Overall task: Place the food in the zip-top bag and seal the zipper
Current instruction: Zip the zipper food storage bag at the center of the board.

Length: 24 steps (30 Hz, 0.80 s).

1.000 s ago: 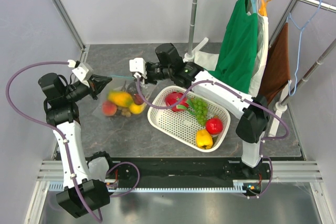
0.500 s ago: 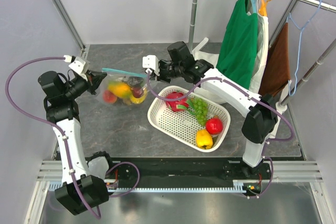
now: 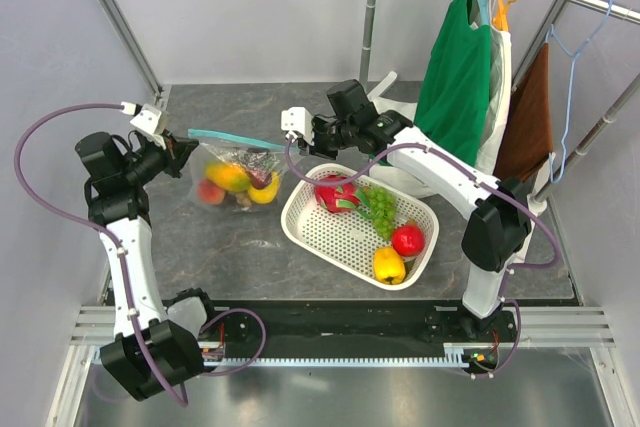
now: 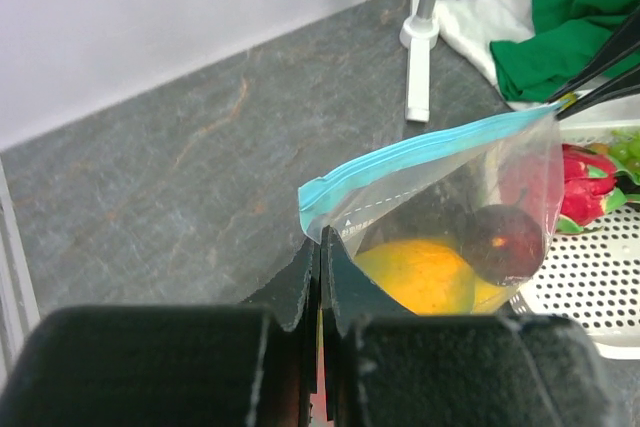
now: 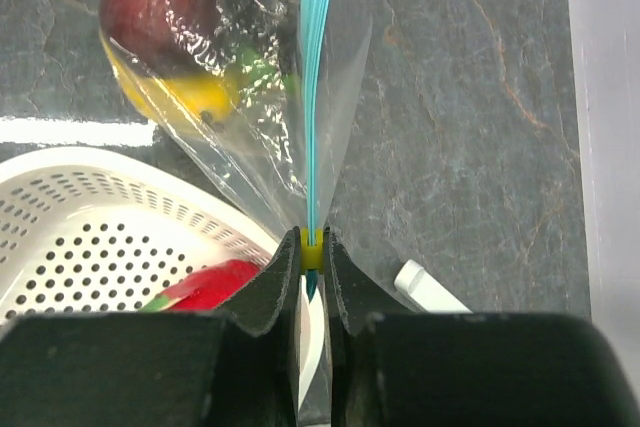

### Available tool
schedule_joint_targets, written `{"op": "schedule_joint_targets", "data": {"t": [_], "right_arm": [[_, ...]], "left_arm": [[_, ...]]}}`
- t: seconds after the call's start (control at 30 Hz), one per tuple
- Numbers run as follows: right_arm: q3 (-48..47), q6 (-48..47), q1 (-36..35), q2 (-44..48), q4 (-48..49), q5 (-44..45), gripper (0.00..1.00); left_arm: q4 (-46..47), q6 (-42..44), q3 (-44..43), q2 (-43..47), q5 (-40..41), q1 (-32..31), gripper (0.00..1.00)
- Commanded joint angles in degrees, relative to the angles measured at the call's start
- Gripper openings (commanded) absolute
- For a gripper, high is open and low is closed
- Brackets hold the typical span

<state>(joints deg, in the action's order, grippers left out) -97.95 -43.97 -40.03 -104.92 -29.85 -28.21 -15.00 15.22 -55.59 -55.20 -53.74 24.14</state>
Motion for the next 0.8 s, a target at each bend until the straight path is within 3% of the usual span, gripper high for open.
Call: {"op": "schedule_joint_targets", "data": {"t": [0.0, 0.37, 0.77], "right_arm": [[0.04, -2.26, 1.89, 2.88, -4.26, 2.46, 0.00], [-3.48, -1.91, 1.89, 0.77, -4.43, 2.10, 0.00], [-2.60, 0.98, 1.10, 1.30, -2.24, -0.53, 0.00]], "left_arm": [[0.41, 3.32, -3.29, -1.49, 5.66, 1.44, 0.02], [0.68, 3.23, -3.91, -3.16, 9.96, 2.05, 0.02], [-1.60, 4.55, -2.68, -2.90, 5.66, 3.02, 0.02]]}}
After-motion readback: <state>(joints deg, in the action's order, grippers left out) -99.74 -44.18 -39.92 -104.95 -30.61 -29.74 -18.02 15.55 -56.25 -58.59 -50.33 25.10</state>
